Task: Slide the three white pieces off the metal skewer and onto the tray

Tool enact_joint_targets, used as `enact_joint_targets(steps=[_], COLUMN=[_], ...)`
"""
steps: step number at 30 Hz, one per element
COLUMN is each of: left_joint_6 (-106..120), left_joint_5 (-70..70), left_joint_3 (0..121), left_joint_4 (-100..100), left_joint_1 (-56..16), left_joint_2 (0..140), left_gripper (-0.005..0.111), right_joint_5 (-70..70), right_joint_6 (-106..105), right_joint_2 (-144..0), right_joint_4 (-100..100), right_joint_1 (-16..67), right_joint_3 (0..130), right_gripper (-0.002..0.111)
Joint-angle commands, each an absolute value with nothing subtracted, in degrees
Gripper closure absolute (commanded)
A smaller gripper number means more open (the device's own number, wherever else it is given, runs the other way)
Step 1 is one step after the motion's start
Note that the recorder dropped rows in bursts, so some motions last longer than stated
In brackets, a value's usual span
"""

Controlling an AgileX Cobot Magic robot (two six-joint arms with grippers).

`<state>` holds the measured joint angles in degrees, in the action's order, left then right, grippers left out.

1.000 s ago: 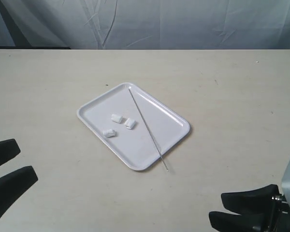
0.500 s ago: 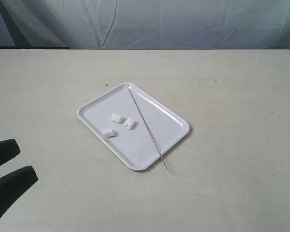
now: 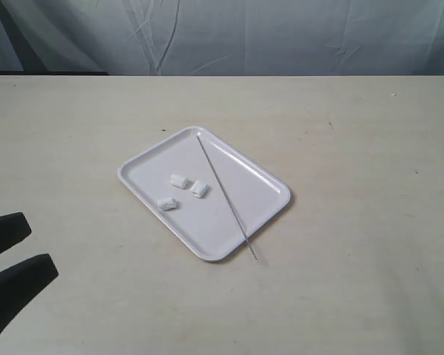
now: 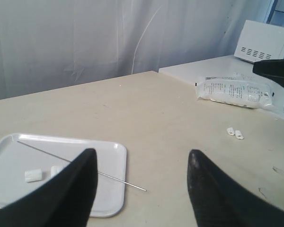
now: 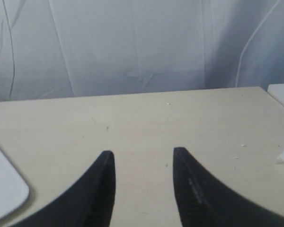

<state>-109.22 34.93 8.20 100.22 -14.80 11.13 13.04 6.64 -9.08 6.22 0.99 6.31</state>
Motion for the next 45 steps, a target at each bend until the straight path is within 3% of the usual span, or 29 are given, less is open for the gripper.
enact_joint_targets(steps=[1,15,45], left_joint_6=[-109.2,-109.2,-109.2], left_joint_5=[34.6,34.6,34.6], left_joint_3=[8.0,8.0,8.0], left_joint_4=[99.9,99.9,99.9], left_joint_1=[-14.9,-14.9,-14.9], left_joint_2=[10.7,10.7,10.7], left_gripper=[0.052,0.052,0.052], right_joint_5=[13.1,17.3,20.7], right_joint_6=[6.0,2.8,-3.0], right_joint_2=[-8.9,0.0,0.0], right_joint_4=[3.3,1.2,0.8], right_joint_1=[0.6,0.6,0.6], right_joint_3=[1.5,0.0,0.0], right_gripper=[0.069,0.069,0.069])
